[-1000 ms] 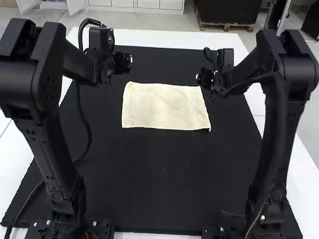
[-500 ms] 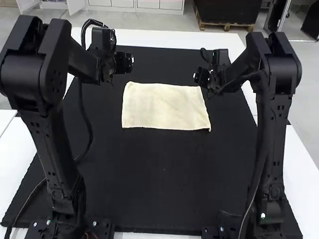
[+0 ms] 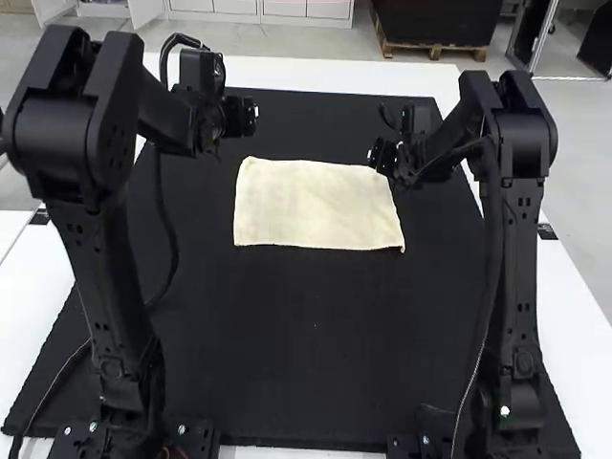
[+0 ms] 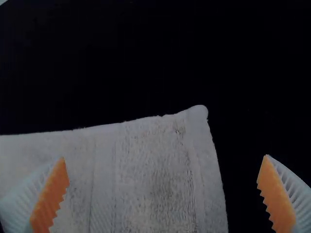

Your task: Fold the towel.

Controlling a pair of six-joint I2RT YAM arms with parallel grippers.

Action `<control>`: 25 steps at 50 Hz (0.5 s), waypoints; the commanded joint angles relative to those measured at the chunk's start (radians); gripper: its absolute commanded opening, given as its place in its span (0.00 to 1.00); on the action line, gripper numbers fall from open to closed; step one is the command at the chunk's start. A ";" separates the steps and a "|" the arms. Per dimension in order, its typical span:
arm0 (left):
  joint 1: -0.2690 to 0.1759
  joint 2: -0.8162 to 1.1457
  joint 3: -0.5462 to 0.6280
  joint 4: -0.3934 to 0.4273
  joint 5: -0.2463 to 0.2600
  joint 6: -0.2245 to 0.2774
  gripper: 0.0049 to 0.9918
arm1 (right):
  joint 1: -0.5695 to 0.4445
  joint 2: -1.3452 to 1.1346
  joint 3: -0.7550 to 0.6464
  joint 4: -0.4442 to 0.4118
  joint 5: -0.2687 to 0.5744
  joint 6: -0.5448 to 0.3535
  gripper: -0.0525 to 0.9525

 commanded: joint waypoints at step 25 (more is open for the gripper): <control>-0.007 0.043 0.053 0.007 0.016 -0.010 0.98 | -0.024 0.121 0.143 -0.027 0.002 0.018 0.94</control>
